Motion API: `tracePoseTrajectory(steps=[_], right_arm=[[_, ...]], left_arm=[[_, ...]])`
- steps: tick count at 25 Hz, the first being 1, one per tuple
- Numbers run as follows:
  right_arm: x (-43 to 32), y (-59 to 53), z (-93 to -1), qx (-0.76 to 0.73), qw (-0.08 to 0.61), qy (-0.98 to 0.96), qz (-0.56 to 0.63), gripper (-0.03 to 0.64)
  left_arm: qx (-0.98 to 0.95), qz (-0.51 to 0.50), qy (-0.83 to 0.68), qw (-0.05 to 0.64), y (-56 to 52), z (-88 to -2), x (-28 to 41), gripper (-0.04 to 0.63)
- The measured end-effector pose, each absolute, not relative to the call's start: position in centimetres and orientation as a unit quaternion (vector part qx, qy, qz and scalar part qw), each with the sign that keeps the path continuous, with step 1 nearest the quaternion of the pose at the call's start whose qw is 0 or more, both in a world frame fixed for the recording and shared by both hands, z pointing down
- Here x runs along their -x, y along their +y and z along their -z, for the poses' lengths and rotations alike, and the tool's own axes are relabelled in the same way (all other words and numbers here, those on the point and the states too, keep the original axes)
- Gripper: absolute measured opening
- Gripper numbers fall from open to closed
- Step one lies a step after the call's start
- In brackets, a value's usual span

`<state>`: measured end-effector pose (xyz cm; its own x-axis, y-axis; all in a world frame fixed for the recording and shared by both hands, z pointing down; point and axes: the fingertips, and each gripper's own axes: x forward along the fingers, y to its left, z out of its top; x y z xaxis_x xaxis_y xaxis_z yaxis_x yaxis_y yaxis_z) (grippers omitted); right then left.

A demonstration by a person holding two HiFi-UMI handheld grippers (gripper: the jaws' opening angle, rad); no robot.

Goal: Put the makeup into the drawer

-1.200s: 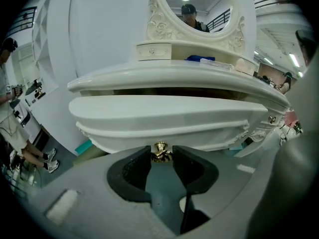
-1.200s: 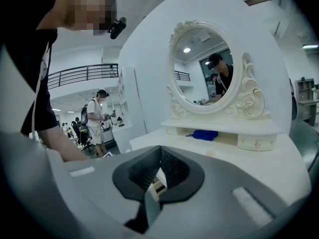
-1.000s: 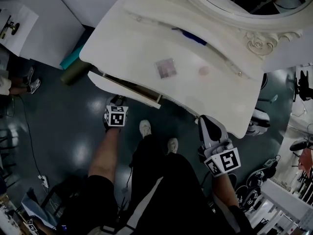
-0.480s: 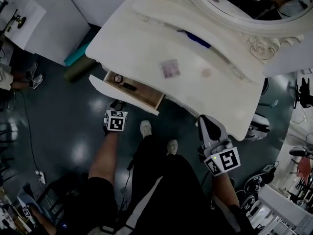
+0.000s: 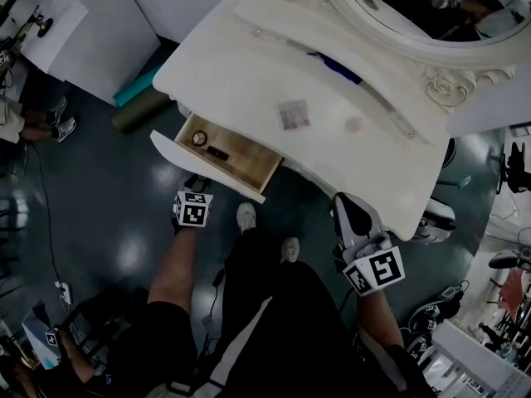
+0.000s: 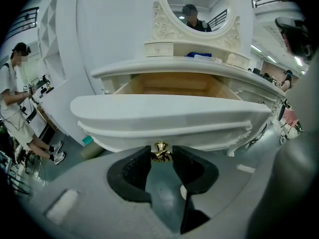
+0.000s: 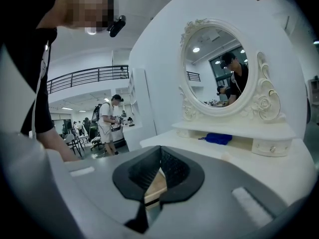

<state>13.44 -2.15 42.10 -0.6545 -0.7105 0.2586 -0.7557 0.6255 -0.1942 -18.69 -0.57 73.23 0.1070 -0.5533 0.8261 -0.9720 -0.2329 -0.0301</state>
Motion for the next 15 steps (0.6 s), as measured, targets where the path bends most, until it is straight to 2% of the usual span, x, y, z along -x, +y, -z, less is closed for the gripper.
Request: tracePoseTrajectory(steps=[15], right_arm=[[-12.8, -1.7, -41.7, -0.390, 0.082, -0.907, -0.137, -0.002]], left_arm=[[-0.685, -0.378, -0.558, 0.277, 2.2, -73.3, 20.0, 0.135]])
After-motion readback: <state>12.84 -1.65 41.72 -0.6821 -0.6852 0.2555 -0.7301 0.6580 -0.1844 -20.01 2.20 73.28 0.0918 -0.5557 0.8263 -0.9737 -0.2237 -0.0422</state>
